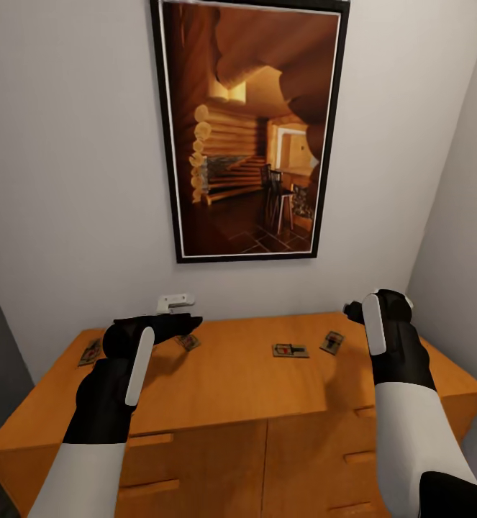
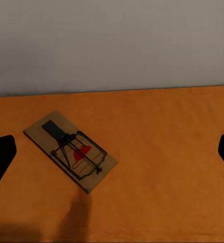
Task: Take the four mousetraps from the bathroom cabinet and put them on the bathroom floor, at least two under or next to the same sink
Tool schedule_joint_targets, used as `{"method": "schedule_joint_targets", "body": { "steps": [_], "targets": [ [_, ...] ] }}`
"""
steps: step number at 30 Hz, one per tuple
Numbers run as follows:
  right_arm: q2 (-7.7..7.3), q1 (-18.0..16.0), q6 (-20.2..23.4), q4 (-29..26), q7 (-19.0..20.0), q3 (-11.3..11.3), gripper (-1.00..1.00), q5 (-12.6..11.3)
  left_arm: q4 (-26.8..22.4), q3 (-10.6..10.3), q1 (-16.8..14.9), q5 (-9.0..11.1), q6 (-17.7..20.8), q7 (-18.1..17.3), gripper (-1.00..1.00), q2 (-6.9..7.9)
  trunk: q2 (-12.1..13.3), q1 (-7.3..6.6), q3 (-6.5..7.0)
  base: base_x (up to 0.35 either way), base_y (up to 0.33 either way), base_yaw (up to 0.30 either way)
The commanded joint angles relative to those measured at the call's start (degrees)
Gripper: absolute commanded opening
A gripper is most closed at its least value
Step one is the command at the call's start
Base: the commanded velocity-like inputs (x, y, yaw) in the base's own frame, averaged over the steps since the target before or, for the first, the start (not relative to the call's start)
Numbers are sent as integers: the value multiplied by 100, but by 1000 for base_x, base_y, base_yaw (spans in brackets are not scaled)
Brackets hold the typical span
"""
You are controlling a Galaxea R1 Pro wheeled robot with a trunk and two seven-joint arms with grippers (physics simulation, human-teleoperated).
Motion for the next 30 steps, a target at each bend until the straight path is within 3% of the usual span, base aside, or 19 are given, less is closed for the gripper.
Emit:
{"method": "schedule_joint_targets", "body": {
  "steps": [1,14,30],
  "targets": [
    [5,-6,8,-3,-55,-8,100,-60,-4,3,-4,33,25,11,100,0,-5,-3,-7,-318,87,-1],
    [8,-6,8,29,-55,-8,100,-65,-4,3,-4,42,25,10,100,0,-5,-3,-7,-288,108,0],
    [40,-6,8,63,-75,124,100,-92,-3,3,-4,28,25,14,100,0,-5,-3,-7,-44,21,0]
  ]
}}
